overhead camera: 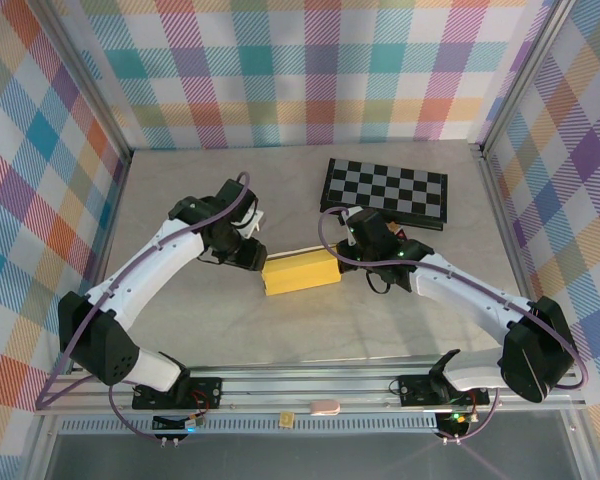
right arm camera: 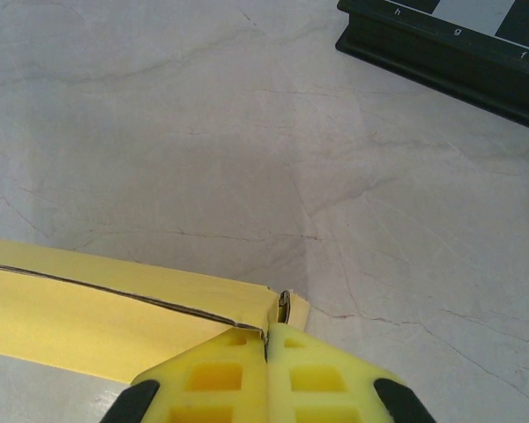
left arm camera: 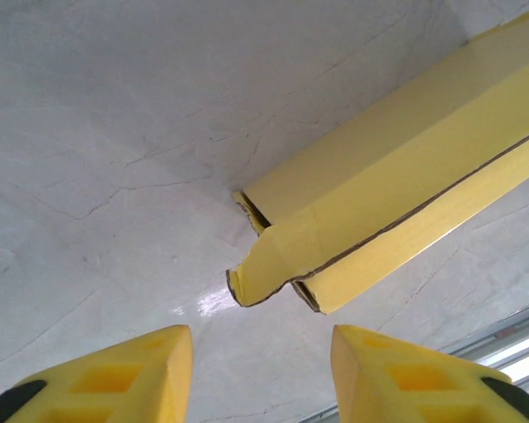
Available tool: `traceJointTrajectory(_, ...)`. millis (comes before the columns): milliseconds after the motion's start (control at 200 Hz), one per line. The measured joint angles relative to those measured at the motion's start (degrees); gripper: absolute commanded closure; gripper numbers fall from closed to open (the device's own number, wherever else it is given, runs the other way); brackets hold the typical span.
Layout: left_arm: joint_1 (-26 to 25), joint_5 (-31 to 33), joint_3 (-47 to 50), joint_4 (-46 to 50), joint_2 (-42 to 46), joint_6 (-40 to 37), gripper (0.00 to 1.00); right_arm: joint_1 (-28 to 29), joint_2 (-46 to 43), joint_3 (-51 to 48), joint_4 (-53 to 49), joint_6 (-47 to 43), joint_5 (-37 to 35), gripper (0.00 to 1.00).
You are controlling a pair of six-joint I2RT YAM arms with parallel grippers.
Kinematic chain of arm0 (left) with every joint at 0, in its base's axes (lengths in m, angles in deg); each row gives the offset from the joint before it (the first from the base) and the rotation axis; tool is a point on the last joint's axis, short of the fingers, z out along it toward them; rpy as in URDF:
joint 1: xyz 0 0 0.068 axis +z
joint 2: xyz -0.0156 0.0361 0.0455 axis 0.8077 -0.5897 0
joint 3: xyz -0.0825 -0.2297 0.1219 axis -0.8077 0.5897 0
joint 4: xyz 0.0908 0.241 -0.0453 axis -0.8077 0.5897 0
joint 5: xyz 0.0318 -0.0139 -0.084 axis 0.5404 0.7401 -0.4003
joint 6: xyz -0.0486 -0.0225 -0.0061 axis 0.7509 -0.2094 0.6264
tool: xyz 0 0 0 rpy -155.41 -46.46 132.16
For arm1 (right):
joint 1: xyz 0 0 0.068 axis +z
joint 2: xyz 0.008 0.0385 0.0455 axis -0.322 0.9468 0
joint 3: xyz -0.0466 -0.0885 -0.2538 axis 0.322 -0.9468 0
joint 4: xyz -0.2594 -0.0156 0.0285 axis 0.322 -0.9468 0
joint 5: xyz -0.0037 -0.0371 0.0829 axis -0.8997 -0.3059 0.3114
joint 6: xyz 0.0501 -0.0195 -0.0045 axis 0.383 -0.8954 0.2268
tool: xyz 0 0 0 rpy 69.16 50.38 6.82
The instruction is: Fold the paper box
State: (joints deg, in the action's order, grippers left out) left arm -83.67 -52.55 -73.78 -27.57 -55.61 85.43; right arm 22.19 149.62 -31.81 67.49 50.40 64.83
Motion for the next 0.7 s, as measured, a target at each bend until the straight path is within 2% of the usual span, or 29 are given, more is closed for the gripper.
traceJointTrajectory(155, 0.0, 0.44, -0.9, 0.68, -1.62, -2.64, 0.62, 0.0, 0.0, 0.0, 0.0, 0.0, 0.0, 1.0)
traceJointTrajectory(420, 0.0, 0.76, -2.62, 0.7, -4.42, -6.69, 0.62, 0.0, 0.0, 0.02, 0.0, 0.09, 0.0, 1.0)
traceJointTrajectory(700, 0.0, 0.48, -3.34, 0.52, -4.66, -9.22, 0.69, 0.0, 0.0, 0.02, 0.0, 0.37, 0.0, 1.0)
